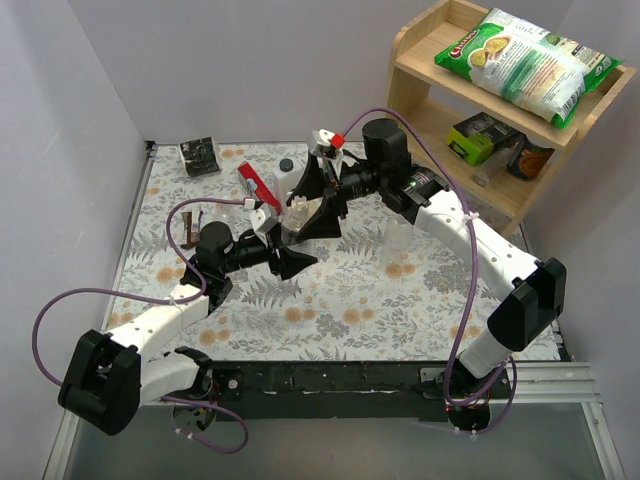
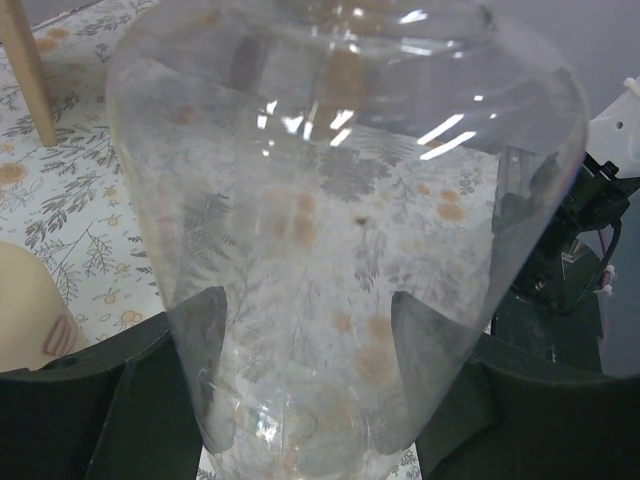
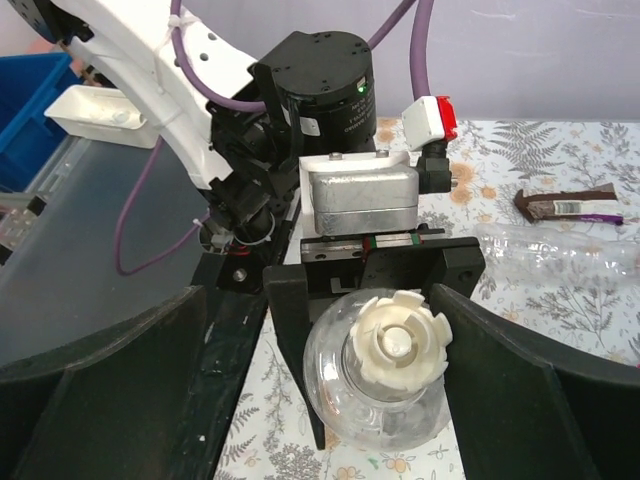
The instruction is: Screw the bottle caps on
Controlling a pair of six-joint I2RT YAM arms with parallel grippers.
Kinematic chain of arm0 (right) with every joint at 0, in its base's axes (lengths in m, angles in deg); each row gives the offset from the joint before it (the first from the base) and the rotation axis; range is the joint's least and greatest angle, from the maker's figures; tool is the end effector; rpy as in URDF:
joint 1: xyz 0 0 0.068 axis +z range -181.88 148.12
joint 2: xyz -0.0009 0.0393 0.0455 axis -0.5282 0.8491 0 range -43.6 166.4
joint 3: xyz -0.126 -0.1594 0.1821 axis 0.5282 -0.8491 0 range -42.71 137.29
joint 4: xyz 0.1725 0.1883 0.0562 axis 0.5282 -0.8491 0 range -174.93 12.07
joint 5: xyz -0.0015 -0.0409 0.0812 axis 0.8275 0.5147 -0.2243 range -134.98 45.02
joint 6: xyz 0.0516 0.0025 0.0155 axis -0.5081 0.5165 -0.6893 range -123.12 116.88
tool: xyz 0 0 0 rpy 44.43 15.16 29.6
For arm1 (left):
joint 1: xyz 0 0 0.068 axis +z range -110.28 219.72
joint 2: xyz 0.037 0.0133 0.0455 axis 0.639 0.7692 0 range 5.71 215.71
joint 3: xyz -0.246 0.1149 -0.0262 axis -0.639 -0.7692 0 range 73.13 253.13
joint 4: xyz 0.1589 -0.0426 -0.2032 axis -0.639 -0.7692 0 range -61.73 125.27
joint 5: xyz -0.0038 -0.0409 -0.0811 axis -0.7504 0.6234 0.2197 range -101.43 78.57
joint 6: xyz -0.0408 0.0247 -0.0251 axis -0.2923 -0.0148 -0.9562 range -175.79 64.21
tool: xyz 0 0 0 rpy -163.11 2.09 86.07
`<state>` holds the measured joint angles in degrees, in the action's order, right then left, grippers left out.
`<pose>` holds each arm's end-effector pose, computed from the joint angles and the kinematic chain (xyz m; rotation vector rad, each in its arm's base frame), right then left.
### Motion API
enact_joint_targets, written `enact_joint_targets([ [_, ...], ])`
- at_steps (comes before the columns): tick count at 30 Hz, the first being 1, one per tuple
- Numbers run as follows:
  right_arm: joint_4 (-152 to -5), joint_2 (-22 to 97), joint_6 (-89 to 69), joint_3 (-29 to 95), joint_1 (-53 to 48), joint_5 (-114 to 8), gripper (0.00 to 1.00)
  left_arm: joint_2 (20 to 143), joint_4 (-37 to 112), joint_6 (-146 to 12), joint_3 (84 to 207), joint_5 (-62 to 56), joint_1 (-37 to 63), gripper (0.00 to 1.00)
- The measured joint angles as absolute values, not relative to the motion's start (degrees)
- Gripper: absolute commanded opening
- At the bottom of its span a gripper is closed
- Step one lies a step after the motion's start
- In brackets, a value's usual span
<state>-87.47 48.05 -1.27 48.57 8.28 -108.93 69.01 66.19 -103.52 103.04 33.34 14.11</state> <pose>0.2555 0.2574 0.4204 -1.4051 1.2349 1.4334 0.2039 -0.1256 0.2602 0.3380 1.8296 -1.5615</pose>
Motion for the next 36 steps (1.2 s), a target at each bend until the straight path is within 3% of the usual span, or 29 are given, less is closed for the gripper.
enact_joint_targets([
  [18,-104.1,37.7,10.4,46.5,8.2,-97.7,0.98,67.1,67.3,-105.0,101.9,29.2,15.6,0.0],
  [36,-87.5,50.0,-3.3,51.2,7.7,-106.7,0.98,69.1,65.2,-102.7,105.0,34.1,15.4,0.0],
])
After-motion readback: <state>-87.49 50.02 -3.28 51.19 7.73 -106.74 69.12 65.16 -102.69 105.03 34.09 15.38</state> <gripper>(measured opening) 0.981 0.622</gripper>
